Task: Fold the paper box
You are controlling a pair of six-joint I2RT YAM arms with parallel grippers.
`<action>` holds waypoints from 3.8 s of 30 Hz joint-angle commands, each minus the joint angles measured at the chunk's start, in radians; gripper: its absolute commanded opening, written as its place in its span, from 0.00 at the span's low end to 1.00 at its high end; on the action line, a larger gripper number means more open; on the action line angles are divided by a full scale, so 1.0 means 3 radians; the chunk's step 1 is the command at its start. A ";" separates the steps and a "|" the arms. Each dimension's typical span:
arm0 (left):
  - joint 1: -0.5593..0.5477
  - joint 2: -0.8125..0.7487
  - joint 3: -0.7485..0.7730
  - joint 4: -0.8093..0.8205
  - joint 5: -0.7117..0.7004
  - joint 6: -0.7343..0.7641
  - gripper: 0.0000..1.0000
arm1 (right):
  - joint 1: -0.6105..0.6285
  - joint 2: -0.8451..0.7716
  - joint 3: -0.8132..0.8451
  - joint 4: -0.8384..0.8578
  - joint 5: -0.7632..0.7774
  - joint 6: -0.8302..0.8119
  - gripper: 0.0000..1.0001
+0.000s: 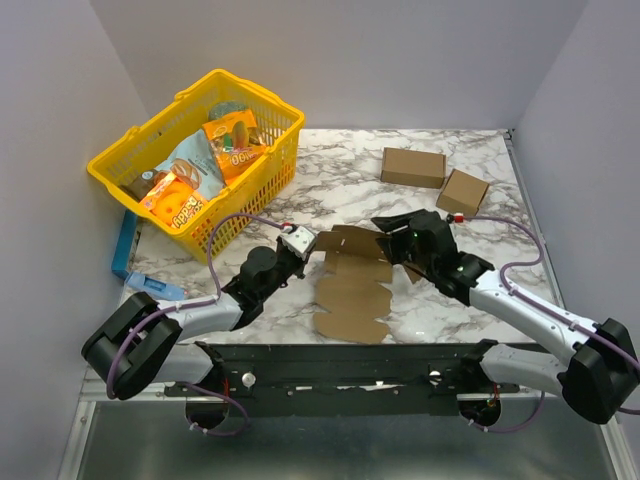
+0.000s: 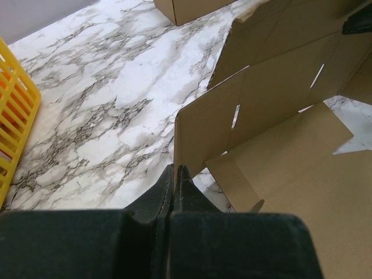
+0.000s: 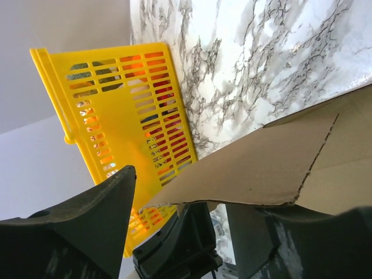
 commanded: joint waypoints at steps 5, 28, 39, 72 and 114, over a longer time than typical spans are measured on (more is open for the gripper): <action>-0.0020 0.0127 0.0137 -0.0032 -0.0142 -0.0038 0.00 | -0.0017 0.0094 0.0035 0.0079 0.0077 -0.0128 0.42; -0.0015 0.0290 0.0245 -0.0094 -0.0091 -0.0161 0.00 | -0.0012 0.0253 -0.0436 0.0472 0.0307 -0.0276 0.30; -0.0015 0.0336 0.0275 -0.0124 -0.0060 -0.0161 0.00 | -0.0012 0.0232 -0.0814 0.1551 0.0497 -0.0532 0.25; 0.0006 -0.0411 0.0939 -0.1581 -0.0178 -0.1755 0.85 | -0.0012 0.0508 -0.1366 0.2718 0.0543 -0.0788 0.09; -0.0122 0.1293 0.1794 -0.0989 0.1080 -0.2784 0.72 | -0.0012 0.0539 -0.1540 0.2774 0.0492 -0.0793 0.09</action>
